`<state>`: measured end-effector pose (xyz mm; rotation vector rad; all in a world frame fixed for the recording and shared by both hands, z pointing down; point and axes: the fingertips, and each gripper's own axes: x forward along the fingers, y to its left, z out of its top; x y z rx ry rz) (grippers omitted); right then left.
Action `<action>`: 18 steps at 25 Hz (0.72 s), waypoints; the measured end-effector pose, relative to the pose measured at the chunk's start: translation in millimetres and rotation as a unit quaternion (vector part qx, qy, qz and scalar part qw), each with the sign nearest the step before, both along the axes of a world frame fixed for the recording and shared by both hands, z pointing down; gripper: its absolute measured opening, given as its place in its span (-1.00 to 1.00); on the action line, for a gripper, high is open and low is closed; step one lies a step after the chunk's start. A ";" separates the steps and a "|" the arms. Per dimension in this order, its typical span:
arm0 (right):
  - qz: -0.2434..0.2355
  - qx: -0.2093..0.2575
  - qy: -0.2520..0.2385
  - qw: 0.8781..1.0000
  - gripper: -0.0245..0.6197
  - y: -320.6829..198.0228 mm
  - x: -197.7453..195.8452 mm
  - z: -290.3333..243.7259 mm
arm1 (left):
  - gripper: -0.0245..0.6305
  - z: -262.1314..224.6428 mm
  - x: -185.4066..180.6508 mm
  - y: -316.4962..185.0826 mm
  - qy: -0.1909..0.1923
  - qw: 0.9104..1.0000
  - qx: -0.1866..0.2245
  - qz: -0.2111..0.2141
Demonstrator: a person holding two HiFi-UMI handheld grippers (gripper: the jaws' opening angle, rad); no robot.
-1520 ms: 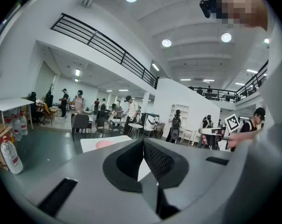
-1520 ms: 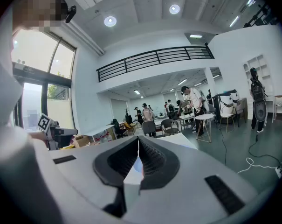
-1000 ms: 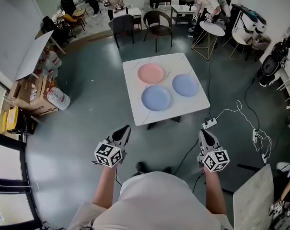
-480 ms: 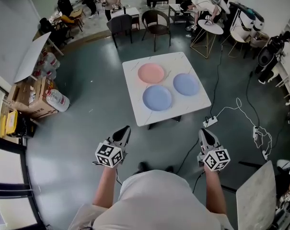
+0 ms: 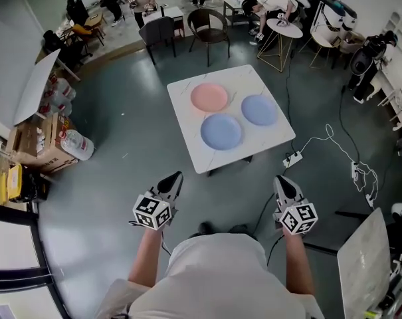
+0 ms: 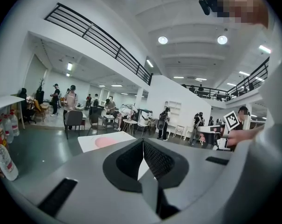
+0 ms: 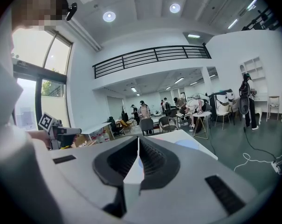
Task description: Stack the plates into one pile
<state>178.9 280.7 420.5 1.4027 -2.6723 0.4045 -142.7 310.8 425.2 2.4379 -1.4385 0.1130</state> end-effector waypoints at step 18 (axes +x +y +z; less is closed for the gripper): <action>-0.005 -0.019 0.009 1.000 -0.84 -40.2 -22.1 12.0 | -0.88 13.1 -22.1 -38.2 0.000 1.000 -0.017 -0.002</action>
